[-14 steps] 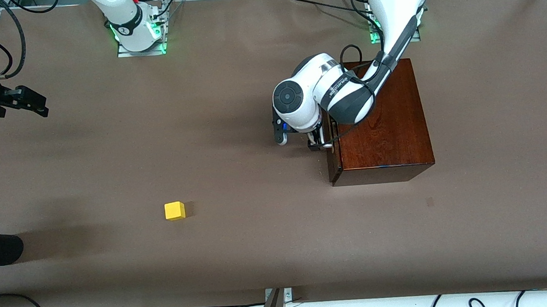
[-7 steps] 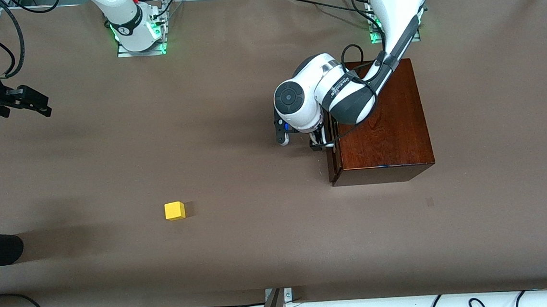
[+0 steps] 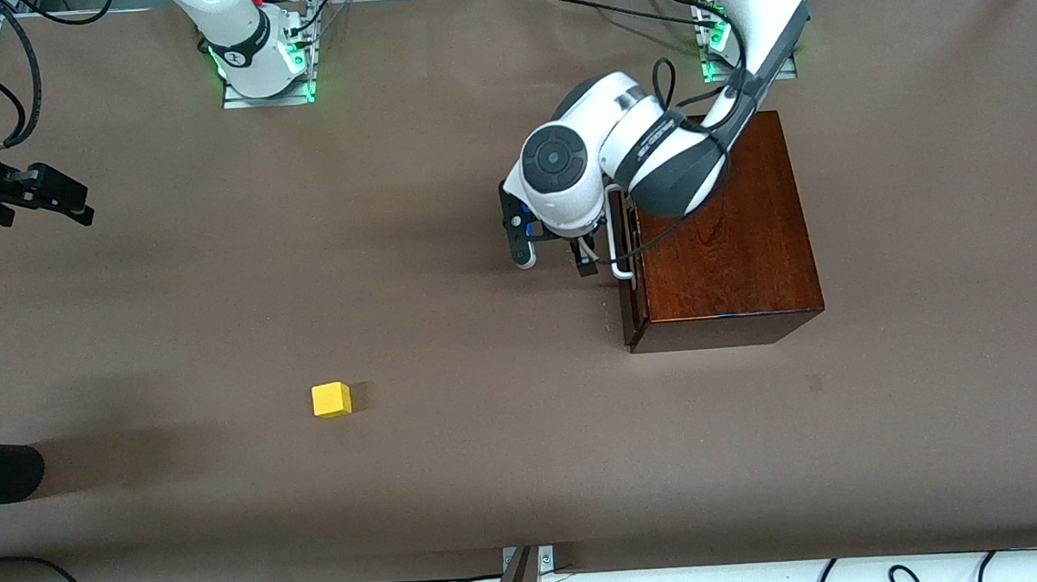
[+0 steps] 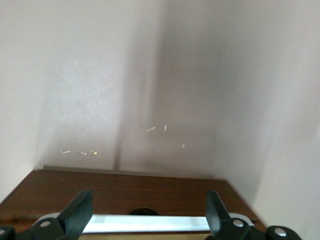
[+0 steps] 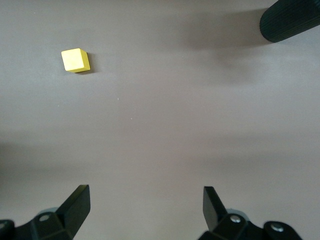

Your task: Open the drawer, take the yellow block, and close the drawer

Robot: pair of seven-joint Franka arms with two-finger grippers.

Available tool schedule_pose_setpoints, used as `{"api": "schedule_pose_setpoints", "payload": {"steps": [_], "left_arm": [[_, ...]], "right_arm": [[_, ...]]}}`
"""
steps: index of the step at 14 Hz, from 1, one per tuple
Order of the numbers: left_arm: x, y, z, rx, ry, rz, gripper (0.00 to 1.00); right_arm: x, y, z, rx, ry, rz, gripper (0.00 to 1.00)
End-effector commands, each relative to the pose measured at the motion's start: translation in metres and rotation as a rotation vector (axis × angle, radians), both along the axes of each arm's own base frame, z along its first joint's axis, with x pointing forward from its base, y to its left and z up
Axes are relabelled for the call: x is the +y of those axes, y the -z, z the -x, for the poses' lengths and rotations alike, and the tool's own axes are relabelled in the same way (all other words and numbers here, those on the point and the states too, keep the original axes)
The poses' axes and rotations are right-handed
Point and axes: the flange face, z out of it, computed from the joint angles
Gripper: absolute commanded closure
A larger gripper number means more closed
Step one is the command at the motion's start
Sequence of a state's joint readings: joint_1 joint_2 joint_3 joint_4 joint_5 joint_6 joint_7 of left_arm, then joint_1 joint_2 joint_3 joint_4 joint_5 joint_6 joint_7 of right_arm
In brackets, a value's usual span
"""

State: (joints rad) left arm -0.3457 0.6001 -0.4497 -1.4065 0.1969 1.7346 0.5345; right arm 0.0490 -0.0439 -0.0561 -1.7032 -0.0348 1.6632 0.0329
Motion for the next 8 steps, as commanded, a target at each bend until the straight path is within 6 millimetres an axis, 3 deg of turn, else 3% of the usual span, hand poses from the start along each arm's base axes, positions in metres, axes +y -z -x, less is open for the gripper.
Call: {"api": "schedule_pose_setpoints", "payload": {"steps": [1, 4, 8], "left_arm": [[0.026, -0.059, 0.005, 0.01, -0.216, -0.019, 0.0], [0.069, -0.116, -0.001, -0.049, -0.455, -0.073, 0.0], [0.173, -0.173, -0.029, -0.064, -0.653, -0.085, 0.0]], "right_arm": [[-0.001, -0.006, 0.001, -0.004, 0.011, -0.019, 0.0], [-0.002, -0.007, 0.001, -0.004, 0.014, -0.019, 0.0], [-0.001, -0.006, 0.003, 0.01, 0.005, -0.019, 0.0]]}}
